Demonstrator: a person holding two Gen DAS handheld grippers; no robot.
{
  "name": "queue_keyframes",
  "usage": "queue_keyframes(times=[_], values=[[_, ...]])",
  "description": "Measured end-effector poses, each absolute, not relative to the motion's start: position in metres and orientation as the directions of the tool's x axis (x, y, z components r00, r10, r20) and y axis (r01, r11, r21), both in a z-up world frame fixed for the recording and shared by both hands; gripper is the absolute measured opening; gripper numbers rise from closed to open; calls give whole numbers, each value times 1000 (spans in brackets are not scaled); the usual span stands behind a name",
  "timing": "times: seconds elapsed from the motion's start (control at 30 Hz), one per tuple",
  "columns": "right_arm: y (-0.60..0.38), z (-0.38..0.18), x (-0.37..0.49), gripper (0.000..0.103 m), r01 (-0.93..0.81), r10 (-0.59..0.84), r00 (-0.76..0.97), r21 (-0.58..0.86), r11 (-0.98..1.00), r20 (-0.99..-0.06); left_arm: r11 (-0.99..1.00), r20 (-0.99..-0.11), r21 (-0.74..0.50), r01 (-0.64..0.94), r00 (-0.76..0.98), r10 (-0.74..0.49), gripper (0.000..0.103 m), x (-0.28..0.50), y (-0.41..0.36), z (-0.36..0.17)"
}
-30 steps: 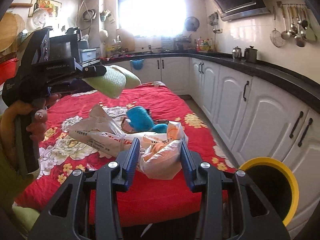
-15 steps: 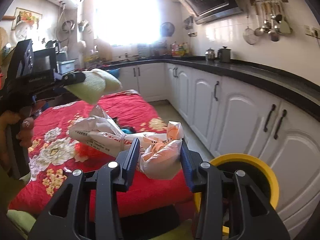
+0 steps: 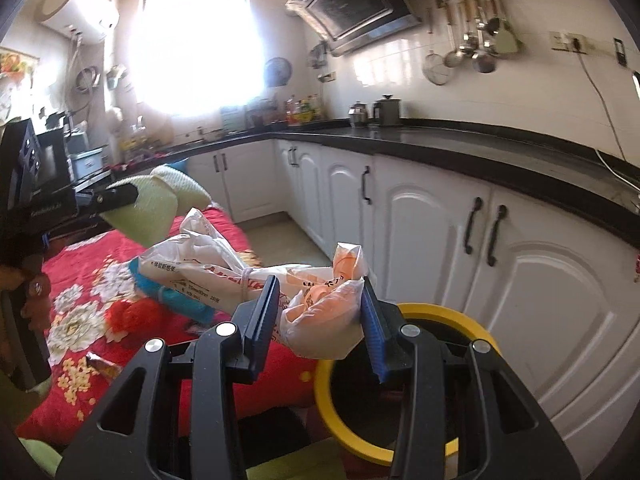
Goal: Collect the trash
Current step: 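Carry the green sponge and plastic bag to the yellow bin and release both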
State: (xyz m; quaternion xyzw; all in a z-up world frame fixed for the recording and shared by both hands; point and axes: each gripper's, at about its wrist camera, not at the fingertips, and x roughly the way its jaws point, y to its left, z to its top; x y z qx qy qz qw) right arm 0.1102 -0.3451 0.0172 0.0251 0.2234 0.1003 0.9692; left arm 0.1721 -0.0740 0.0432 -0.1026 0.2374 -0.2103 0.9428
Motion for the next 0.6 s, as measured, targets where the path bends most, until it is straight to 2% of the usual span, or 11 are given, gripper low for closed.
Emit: queue_keyframes(times=[0.6], values=[[-429,9,109,38,44,13,910,128,991,-414,838,-467,-238,492,698,-542,31,186,-173,13]])
